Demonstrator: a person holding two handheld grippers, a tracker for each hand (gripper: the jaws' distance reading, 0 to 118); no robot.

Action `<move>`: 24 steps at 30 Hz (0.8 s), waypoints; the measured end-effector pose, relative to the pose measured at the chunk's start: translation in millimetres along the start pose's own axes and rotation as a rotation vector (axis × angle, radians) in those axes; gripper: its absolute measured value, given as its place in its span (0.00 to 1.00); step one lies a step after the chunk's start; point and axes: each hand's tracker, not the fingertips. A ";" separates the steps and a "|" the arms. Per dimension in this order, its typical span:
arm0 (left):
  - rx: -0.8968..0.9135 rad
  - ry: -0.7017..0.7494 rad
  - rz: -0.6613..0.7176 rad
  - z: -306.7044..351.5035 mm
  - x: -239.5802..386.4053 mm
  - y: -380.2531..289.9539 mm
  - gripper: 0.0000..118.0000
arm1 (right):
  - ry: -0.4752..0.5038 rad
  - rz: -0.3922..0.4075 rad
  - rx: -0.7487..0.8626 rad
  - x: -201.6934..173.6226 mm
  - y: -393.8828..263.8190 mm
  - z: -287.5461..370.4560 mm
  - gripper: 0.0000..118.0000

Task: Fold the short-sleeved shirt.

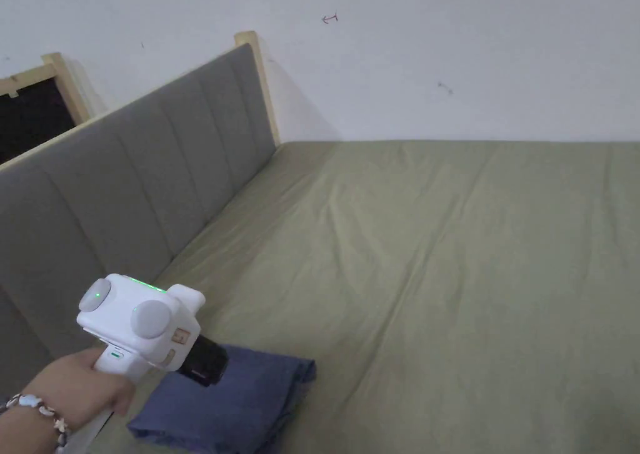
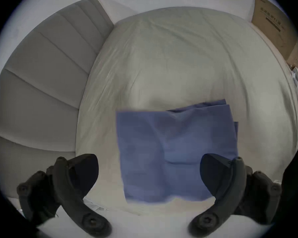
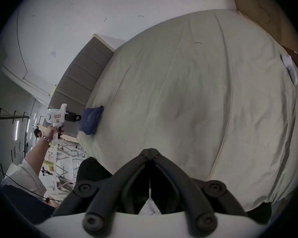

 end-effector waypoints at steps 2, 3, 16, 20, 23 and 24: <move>0.020 -0.038 0.077 4.8 -5.5 -0.8 0.98 | -0.001 0.007 0.006 -0.6 2.6 -2.1 0.00; 0.022 -0.052 0.085 7.4 -9.9 -3.6 0.98 | -0.002 0.012 0.008 -1.9 3.9 -3.3 0.00; 0.125 -0.340 0.114 71.9 123.7 -23.8 0.01 | -0.021 0.098 0.041 -22.4 16.3 -2.6 0.00; 0.179 -0.473 0.113 92.8 212.7 -10.8 0.01 | -0.073 0.138 0.059 -30.8 20.7 10.7 0.00; 0.331 -0.531 0.127 127.8 267.5 4.9 0.01 | -0.241 0.147 0.118 -39.2 26.8 26.8 0.00; 0.393 -0.552 0.130 143.3 283.5 10.2 0.01 | -0.284 0.138 0.184 -42.2 28.8 35.0 0.00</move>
